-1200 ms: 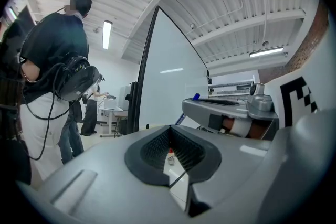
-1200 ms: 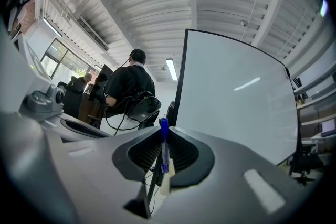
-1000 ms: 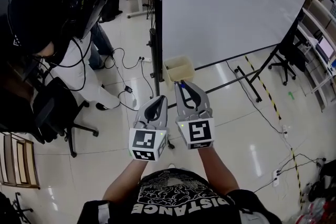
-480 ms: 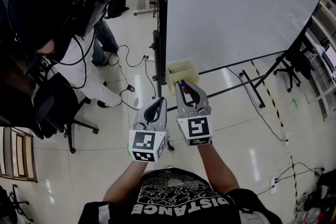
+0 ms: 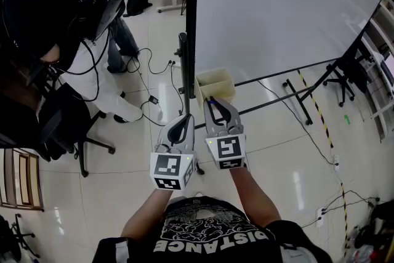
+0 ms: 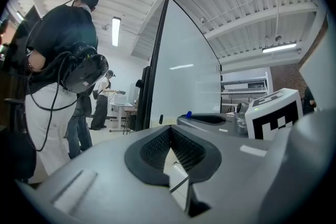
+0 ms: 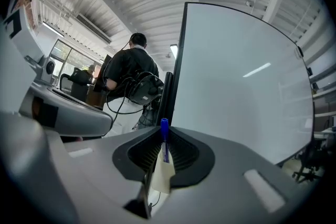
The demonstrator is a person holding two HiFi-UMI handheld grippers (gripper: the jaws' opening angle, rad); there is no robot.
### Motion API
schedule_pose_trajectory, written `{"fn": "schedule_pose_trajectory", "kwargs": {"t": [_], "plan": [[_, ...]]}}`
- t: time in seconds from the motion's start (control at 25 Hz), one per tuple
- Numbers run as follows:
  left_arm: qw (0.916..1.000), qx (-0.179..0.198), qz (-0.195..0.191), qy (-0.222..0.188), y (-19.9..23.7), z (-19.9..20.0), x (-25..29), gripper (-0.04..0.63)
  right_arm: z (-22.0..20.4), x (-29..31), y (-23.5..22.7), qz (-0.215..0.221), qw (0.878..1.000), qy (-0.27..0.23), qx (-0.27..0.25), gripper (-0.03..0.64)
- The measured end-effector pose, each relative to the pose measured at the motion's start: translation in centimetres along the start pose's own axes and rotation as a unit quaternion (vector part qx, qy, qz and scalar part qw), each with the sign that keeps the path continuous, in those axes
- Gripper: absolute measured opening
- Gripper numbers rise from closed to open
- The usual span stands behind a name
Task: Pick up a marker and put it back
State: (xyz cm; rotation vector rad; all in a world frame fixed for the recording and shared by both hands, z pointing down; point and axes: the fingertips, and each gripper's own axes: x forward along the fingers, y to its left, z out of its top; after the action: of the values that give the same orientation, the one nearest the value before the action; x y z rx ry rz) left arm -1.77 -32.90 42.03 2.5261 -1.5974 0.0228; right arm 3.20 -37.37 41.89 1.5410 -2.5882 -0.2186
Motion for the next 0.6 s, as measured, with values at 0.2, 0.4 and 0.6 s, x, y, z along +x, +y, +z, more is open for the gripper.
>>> {"fn": "schedule_pose_trajectory", "kwargs": {"t": [0.2,0.4,0.6], "plan": [[1.0,-0.001,0.002,0.001,0.2,-0.3,0.0,0.006,-0.9,0.5,0.2,0.002,1.0,0.006,-0.002,0.038],[1.0,-0.003,0.001,0.002,0.3,-0.2,0.5,0.006,-1.5,0.9,0.2,0.003,1.0,0.014,0.0,0.038],[1.0,-0.002,0.0,0.0,0.2,-0.2,0.5,0.006,-2.0,1.0,0.3,0.003,1.0,0.019,0.0,0.038]]}}
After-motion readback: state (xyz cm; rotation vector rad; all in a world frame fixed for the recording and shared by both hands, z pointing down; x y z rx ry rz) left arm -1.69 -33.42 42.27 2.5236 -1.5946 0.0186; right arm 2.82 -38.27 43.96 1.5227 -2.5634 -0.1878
